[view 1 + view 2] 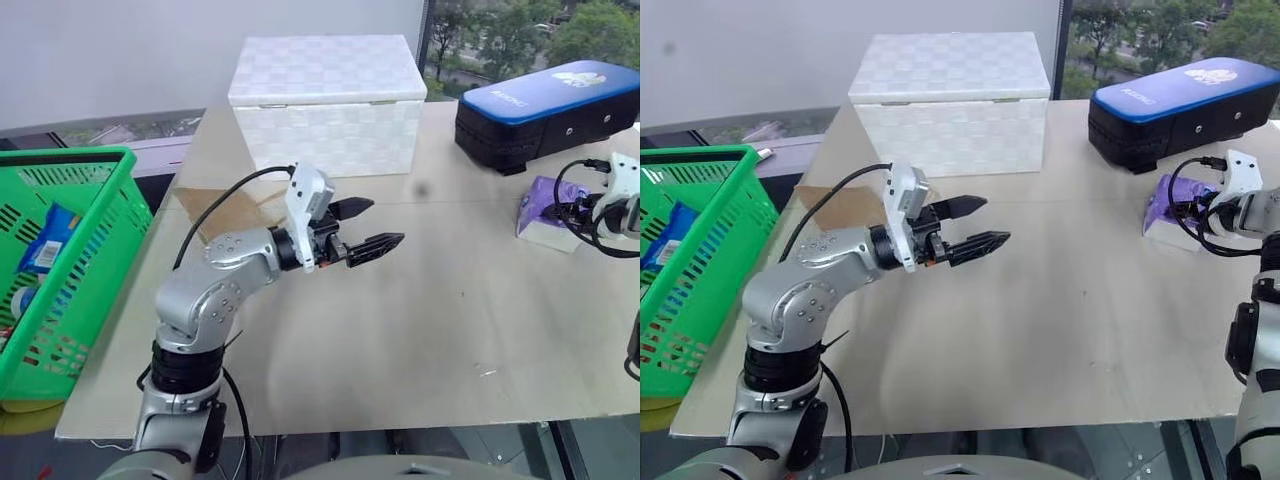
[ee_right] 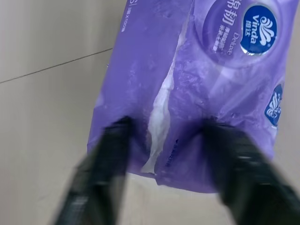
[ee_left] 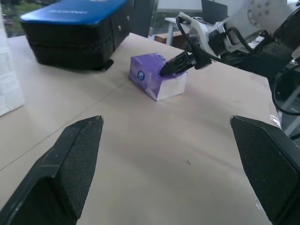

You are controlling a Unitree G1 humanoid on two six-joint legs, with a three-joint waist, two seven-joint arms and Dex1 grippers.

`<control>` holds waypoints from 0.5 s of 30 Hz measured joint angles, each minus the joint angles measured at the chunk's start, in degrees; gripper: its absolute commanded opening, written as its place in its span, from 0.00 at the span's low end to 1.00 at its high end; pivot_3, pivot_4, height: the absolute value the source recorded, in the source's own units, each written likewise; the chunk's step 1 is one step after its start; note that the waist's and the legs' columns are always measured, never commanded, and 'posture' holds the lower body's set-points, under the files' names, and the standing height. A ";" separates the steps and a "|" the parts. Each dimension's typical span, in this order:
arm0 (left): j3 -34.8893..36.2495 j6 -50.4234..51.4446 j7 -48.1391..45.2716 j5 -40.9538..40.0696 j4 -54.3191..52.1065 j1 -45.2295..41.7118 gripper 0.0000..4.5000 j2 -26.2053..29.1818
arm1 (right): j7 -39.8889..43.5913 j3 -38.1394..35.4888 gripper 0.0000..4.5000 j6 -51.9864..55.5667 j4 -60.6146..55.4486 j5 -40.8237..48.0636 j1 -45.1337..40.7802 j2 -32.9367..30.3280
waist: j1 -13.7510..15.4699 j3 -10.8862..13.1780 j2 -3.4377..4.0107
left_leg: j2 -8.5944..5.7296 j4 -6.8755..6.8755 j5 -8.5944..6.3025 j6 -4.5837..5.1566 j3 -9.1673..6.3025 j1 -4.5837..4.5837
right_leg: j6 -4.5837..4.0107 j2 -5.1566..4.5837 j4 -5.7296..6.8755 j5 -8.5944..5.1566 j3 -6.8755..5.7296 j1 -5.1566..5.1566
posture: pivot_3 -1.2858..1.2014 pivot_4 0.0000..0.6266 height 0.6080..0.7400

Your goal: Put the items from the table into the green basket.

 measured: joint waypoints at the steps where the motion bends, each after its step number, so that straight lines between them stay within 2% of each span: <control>1: 0.05 0.28 0.28 -0.25 0.00 0.28 1.00 0.13 | 0.21 0.27 0.18 -0.23 0.20 -0.25 0.00 0.01 | 0.04 -0.15 -0.02 | 0.00 0.01 0.00 0.00 -0.01 0.00 | 0.00 0.00 0.01 0.00 -0.02 0.00 | 0.54 0.03 1.00; 2: 0.65 1.07 0.90 -1.54 0.00 0.36 1.00 0.00 | 1.32 1.24 0.07 -1.04 0.27 -0.86 0.01 0.02 | 0.10 -0.38 -0.03 | 0.00 0.03 0.00 0.00 -0.01 0.00 | 0.00 -0.01 0.01 0.00 -0.02 0.00 | 0.54 0.03 1.00; 3: 1.30 1.57 1.45 -2.57 -0.03 0.35 1.00 -0.18 | 2.23 1.91 0.02 -1.73 0.20 -1.13 0.08 0.02 | 0.13 -0.63 -0.02 | 0.00 0.04 0.00 0.00 0.01 0.01 | 0.00 -0.01 0.01 0.00 -0.02 0.02 | 0.54 0.03 1.00; 8: 2.96 3.69 4.50 -5.40 1.93 0.20 1.00 -2.18 | 4.42 1.09 0.02 -2.14 -4.87 -0.39 3.98 0.18 | 0.35 -1.04 0.01 | -0.01 0.08 0.00 0.00 -0.03 0.01 | 0.00 0.00 0.02 0.00 -0.06 0.06 | 0.53 0.02 1.00; 15: 4.40 6.40 8.30 -9.02 3.31 -0.33 1.00 -4.02 | 11.41 -2.59 0.02 6.79 -34.44 10.68 17.25 0.46 | 0.23 -1.13 0.17 | 0.01 0.08 0.00 0.00 -0.21 -0.09 | -0.01 0.01 0.02 0.00 -0.22 0.02 | 0.52 0.05 1.00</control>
